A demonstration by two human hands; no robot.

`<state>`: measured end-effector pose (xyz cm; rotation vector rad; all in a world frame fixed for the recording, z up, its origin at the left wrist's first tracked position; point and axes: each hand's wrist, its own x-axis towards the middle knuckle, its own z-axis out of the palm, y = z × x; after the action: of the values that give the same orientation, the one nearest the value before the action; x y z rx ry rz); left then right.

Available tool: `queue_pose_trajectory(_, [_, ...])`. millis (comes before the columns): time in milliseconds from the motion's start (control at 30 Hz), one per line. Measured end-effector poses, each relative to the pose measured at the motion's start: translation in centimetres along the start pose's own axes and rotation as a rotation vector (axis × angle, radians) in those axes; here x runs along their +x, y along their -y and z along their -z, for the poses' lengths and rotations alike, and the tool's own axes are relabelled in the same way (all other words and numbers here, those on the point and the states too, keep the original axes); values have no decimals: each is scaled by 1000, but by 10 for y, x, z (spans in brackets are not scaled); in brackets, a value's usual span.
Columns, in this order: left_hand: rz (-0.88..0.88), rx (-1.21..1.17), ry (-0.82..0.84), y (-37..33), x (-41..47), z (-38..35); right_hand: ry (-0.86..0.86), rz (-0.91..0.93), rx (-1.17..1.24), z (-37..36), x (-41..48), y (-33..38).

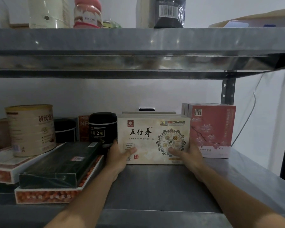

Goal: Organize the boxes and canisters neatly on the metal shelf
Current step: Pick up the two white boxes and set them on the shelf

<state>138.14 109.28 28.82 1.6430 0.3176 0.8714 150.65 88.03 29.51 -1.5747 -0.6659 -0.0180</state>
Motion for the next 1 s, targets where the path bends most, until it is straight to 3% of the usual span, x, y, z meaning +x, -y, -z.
queue_pose_trajectory(500, [33, -11, -65, 11, 19, -2, -37, 5, 18, -4, 22, -16])
queue_pose_trajectory(1000, [59, -24, 26, 11, 25, -4, -56, 25, 56, -4, 25, -16])
